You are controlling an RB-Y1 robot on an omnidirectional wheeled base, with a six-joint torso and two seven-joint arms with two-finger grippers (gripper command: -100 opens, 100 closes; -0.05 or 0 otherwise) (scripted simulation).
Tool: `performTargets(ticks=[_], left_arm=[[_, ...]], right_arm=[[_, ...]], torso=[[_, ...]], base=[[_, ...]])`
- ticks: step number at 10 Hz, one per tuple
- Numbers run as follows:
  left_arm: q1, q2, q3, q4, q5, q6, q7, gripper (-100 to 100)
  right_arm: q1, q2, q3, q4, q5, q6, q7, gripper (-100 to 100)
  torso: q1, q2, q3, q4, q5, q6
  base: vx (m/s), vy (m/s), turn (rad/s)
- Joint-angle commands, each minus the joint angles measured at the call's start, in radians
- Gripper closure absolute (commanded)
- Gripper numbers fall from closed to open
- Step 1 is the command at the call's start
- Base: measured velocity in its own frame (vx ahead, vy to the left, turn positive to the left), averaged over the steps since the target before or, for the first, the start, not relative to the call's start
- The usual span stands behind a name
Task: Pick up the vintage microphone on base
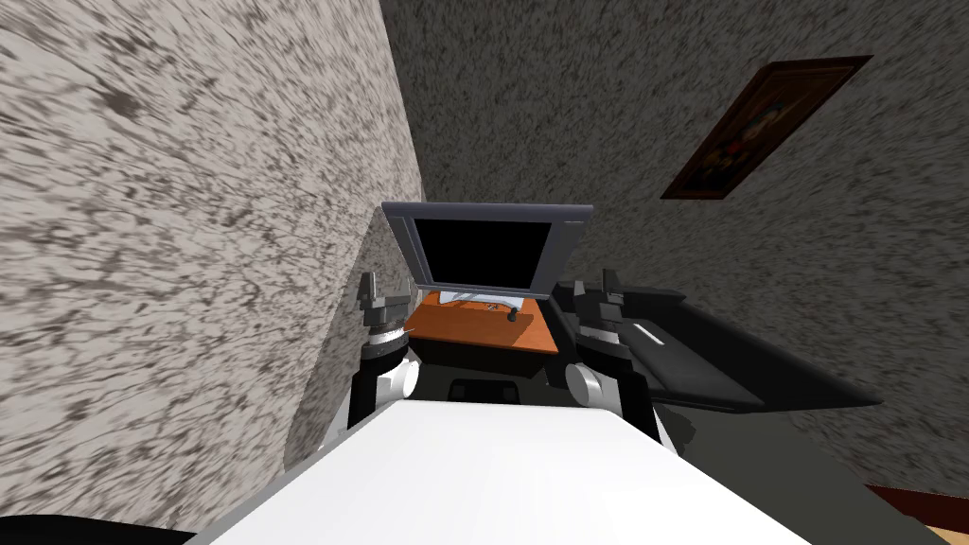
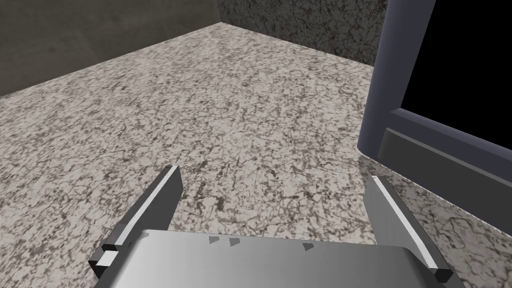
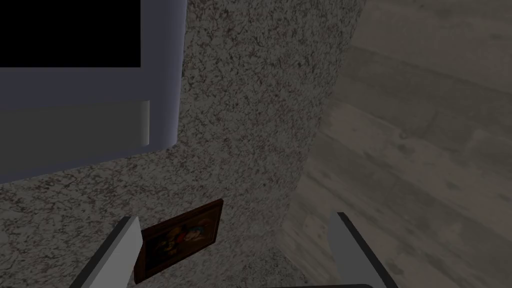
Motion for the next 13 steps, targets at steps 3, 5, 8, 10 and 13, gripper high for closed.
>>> performTargets(ticks=[3,5,8,10,13], left_arm=[[0.000,0.000,0.000,0.000,0.000,0.000,0.000,0],[0.000,0.000,0.000,0.000,0.000,0.000,0.000,0],[0.000,0.000,0.000,0.000,0.000,0.000,0.000,0],[0.000,0.000,0.000,0.000,0.000,0.000,0.000,0],[0.000,0.000,0.000,0.000,0.000,0.000,0.000,0]], right_arm=[[-0.020,-0.072,0.009,0.043,0.023,0.007,0.010,-100],[-0.038,-0.117,0.020,0.088,0.049,0.013,0.023,-100],[-0.077,-0.182,0.044,0.177,0.103,0.028,0.050,-100],[-0.110,-0.226,0.064,0.236,0.147,0.040,0.074,-100],[-0.146,-0.271,0.087,0.328,0.198,0.054,0.103,-100]], torso=[[-0.001,0.000,0.000,0.000,0.000,0.000],[-0.001,0.000,0.000,0.000,0.000,0.000],[-0.001,0.001,0.001,0.000,0.000,0.000],[-0.002,0.001,0.000,0.000,0.000,0.000],[-0.002,0.001,0.001,0.000,0.000,0.000]], base=[[-0.006,-0.007,0.025],[-0.014,-0.019,0.041],[-0.021,-0.018,0.063],[-0.021,-0.021,0.079],[-0.022,-0.020,0.070]])
